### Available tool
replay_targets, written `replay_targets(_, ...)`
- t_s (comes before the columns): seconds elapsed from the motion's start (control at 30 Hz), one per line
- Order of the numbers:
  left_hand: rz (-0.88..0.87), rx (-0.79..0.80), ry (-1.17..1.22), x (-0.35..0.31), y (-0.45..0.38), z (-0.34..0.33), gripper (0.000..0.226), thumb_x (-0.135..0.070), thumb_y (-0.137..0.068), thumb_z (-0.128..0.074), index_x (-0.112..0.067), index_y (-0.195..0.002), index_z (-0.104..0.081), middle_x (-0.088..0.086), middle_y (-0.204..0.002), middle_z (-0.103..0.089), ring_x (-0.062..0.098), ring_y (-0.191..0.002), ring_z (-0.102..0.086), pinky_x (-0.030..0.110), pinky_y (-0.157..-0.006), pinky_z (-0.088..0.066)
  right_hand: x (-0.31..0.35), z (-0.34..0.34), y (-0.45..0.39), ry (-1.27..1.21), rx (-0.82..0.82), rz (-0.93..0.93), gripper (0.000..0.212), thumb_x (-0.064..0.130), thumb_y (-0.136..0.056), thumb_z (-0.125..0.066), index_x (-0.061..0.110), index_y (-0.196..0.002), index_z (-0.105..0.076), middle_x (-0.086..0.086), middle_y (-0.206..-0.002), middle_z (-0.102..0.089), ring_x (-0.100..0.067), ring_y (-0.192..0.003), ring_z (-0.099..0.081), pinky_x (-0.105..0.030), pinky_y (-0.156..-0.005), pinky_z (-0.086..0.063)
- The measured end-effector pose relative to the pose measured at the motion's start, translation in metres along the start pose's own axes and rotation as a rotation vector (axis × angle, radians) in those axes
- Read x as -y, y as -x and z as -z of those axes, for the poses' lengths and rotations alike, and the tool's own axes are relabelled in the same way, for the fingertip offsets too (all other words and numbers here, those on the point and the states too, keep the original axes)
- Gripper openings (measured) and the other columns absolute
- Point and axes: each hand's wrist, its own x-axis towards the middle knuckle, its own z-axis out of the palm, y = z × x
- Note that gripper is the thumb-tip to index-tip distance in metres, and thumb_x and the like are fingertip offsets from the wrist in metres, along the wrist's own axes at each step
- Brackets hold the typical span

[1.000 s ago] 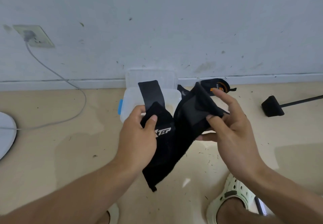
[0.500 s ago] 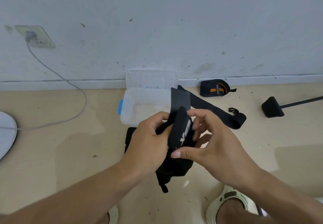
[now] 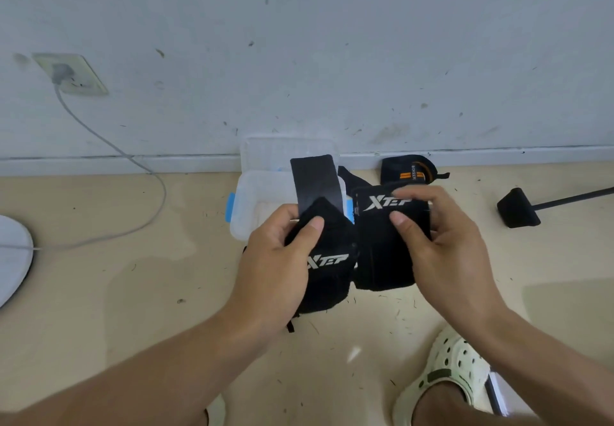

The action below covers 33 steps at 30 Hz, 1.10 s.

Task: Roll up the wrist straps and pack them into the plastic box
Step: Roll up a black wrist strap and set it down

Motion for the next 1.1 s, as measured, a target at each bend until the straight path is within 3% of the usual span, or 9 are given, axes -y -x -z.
replay_targets(0.07, -0.013, 0.052, -0.016, 0.000, 0.000, 0.001, 0.017, -0.026, -0.104, -0.059, -0.030, -0.101, -0.074, -0.006, -0.095, -0.080, 0.017, -0.090, -0.077, 0.037, -0.078, -0.064, -0.003, -0.001, -0.001, 0.015, 0.030, -0.023, 0.028, 0.016, -0.103, -0.060, 0.042, -0.106, -0.072, 0.019, -0.092, -0.076, -0.021, -0.075, -0.070, -0.030, -0.070, -0.061)
replay_targets(0.17, -0.034, 0.144, -0.077, 0.003, 0.002, 0.000, 0.014, -0.026, -0.103, -0.061, -0.030, -0.102, -0.074, -0.005, -0.097, -0.080, 0.017, -0.094, -0.076, 0.042, -0.091, -0.060, -0.001, -0.008, 0.002, -0.114, 0.185, -0.052, 0.025, 0.026, -0.106, -0.054, 0.034, -0.116, -0.075, 0.013, -0.103, -0.079, -0.013, -0.094, -0.075, -0.033, -0.086, -0.062)
replay_targets(0.33, -0.025, 0.279, -0.164, 0.004, 0.006, 0.000, 0.014, -0.021, -0.103, -0.061, -0.028, -0.106, -0.073, -0.008, -0.095, -0.080, 0.008, -0.090, -0.076, 0.016, -0.077, -0.054, 0.006, -0.014, 0.009, -0.295, 0.281, -0.031, 0.020, 0.028, -0.095, -0.064, 0.023, -0.107, -0.079, 0.003, -0.101, -0.080, -0.017, -0.096, -0.076, -0.025, -0.082, -0.060)
replay_targets(0.53, 0.002, 0.215, -0.201, 0.004, 0.007, 0.001, 0.007, -0.024, -0.100, -0.066, -0.026, -0.106, -0.064, -0.011, -0.089, -0.081, 0.003, -0.079, -0.075, 0.010, -0.066, -0.050, 0.003, -0.013, 0.009, -0.309, 0.188, -0.008, 0.012, 0.024, -0.088, -0.073, 0.030, -0.096, -0.079, -0.001, -0.098, -0.080, -0.046, -0.093, -0.070, -0.052, -0.087, -0.062)
replay_targets(0.67, 0.075, 0.124, -0.154, 0.005, 0.005, 0.000, 0.037, -0.034, -0.094, -0.073, -0.034, -0.122, -0.048, -0.015, -0.096, -0.080, 0.003, -0.086, -0.076, 0.018, -0.075, -0.055, 0.003, -0.013, 0.010, -0.288, 0.171, 0.003, 0.019, 0.023, -0.091, -0.075, 0.038, -0.103, -0.071, -0.015, -0.091, -0.076, -0.054, -0.088, -0.062, -0.065, -0.085, -0.056)
replay_targets(0.73, 0.098, 0.131, -0.167, 0.005, 0.003, 0.001, 0.042, -0.037, -0.092, -0.074, -0.037, -0.128, -0.052, -0.015, -0.098, -0.080, 0.006, -0.091, -0.077, 0.030, -0.089, -0.058, 0.004, -0.012, 0.010, -0.304, 0.174, -0.029, 0.035, 0.015, -0.094, -0.073, 0.036, -0.119, -0.061, -0.013, -0.089, -0.078, -0.051, -0.090, -0.067, -0.057, -0.085, -0.060)
replay_targets(0.83, 0.112, 0.174, -0.146, 0.003, 0.003, 0.001, 0.023, -0.034, -0.094, -0.072, -0.032, -0.117, -0.067, -0.010, -0.095, -0.081, 0.012, -0.089, -0.079, 0.041, -0.092, -0.061, 0.007, -0.008, 0.009, -0.292, 0.198, -0.084, 0.049, 0.013, -0.094, -0.071, 0.035, -0.134, -0.052, -0.008, -0.088, -0.080, -0.026, -0.086, -0.077, -0.029, -0.077, -0.062)
replay_targets(0.97, 0.091, 0.196, -0.156, 0.004, 0.004, 0.001, 0.010, -0.031, -0.097, -0.071, -0.028, -0.106, -0.068, -0.007, -0.091, -0.082, 0.014, -0.084, -0.078, 0.033, -0.084, -0.060, 0.011, -0.008, 0.006, -0.302, 0.176, -0.142, 0.036, 0.036, -0.089, -0.068, 0.026, -0.124, -0.065, -0.015, -0.091, -0.079, -0.031, -0.087, -0.077, -0.042, -0.083, -0.061)
replay_targets(1.1, 0.074, 0.294, -0.201, 0.000, 0.005, 0.004, 0.005, -0.027, -0.098, -0.069, -0.027, -0.103, -0.068, -0.007, -0.092, -0.081, 0.009, -0.082, -0.077, 0.018, -0.072, -0.054, 0.010, -0.002, -0.001, -0.438, 0.198, -0.363, 0.050, 0.053, -0.101, -0.043, 0.017, -0.118, -0.074, -0.010, -0.106, -0.080, -0.030, -0.099, -0.076, -0.046, -0.086, -0.057)
